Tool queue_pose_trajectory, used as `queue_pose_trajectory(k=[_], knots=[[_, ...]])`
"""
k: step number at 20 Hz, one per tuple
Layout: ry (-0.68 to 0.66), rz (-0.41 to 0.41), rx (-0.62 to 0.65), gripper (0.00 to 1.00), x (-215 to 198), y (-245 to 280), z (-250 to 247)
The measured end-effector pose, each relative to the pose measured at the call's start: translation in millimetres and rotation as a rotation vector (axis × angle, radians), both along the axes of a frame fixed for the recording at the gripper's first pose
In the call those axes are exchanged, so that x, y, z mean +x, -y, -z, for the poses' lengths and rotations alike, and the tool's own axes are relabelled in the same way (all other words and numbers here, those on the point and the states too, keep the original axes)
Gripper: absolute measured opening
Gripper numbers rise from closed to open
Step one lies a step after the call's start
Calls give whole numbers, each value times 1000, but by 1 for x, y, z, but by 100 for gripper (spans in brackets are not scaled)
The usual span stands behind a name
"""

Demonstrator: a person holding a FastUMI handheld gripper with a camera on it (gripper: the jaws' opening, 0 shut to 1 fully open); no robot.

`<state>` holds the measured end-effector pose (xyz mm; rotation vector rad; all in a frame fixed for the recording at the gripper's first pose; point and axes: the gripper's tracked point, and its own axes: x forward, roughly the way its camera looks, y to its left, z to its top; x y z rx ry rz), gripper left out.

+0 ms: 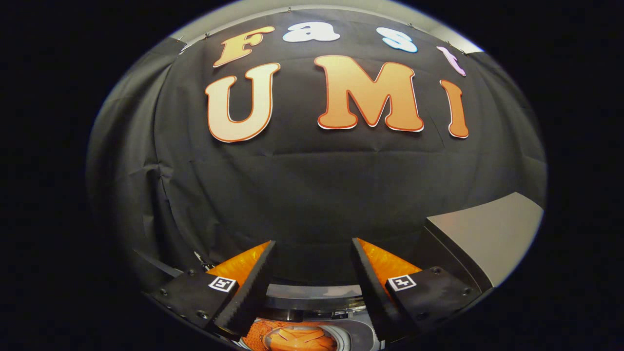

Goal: Put the clothes into the washing machine and then close the washing machine lid.

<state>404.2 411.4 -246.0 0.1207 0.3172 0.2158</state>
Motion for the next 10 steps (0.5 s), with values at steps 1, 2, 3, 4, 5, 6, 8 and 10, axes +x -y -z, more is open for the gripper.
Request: queue_pose_trajectory(k=[1, 2, 3, 4, 5, 6, 8, 10], knots=[[7, 0, 1, 98, 0, 0, 0], [17, 0, 3, 98, 2, 0, -2], [25, -4, 2, 97, 3, -1, -3], [36, -5, 4, 97, 4, -1, -4], [46, -2, 7, 97, 6, -1, -5], [55, -1, 8, 97, 8, -2, -5], [77, 4, 14, 97, 12, -2, -7], [87, 6, 16, 97, 13, -1, -9]])
